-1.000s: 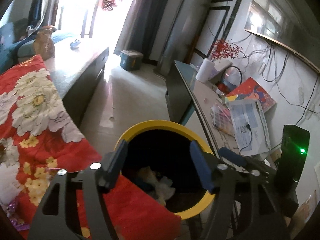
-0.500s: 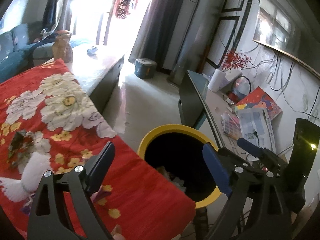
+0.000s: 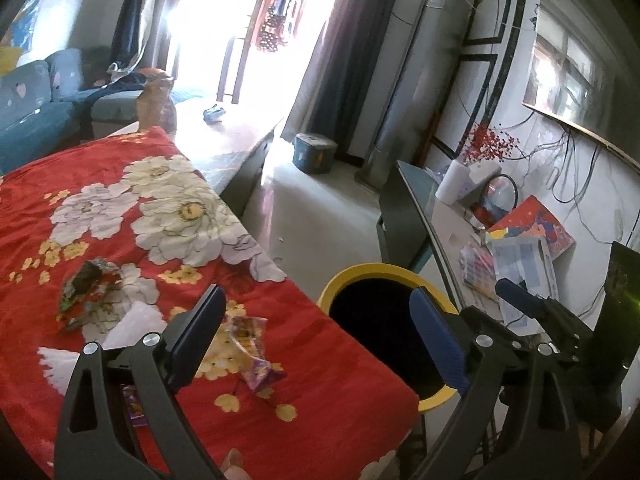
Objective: Collect trash
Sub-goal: 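Move both open grippers back over the remaining trash on the bedspread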
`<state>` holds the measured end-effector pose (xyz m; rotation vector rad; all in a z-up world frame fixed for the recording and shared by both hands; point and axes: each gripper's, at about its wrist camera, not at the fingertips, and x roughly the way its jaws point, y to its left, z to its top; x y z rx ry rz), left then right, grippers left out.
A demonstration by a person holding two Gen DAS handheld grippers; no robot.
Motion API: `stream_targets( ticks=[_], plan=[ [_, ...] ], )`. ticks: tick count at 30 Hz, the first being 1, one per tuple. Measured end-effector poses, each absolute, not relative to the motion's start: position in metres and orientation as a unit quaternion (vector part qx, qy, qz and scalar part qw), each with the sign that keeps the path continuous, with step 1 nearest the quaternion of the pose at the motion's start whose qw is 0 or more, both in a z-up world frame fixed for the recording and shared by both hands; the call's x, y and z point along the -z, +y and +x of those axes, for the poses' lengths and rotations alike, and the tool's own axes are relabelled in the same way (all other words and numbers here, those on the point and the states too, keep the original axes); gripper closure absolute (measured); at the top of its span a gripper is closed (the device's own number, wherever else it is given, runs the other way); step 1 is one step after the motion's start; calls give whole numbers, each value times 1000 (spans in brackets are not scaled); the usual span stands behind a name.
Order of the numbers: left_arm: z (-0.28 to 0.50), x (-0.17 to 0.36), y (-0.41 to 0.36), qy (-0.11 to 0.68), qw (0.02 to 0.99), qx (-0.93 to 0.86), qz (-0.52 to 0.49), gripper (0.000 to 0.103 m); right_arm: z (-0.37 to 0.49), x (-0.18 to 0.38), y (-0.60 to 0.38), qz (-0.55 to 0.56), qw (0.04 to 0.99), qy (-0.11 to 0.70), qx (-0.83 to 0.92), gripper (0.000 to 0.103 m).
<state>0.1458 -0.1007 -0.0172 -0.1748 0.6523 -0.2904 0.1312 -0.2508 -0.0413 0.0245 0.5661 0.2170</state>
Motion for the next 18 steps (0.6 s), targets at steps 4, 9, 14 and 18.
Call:
stream_targets(
  ticks=[4,9,14,18],
  plan=[
    [142,15,-89,315,936,131,-91,12,129,38,-244,4,954,277,-114,30],
    [139,14,-76,311,939,117,-93,12,127,36,-235,-4,953,275,-123,30],
    [136,15,-61,309,940,103,-101,10,125,36,-222,-15,951,276,-135,30],
    [135,15,-48,308,941,89,-106,10,123,37,-212,-23,950,278,-144,30]
  ],
)
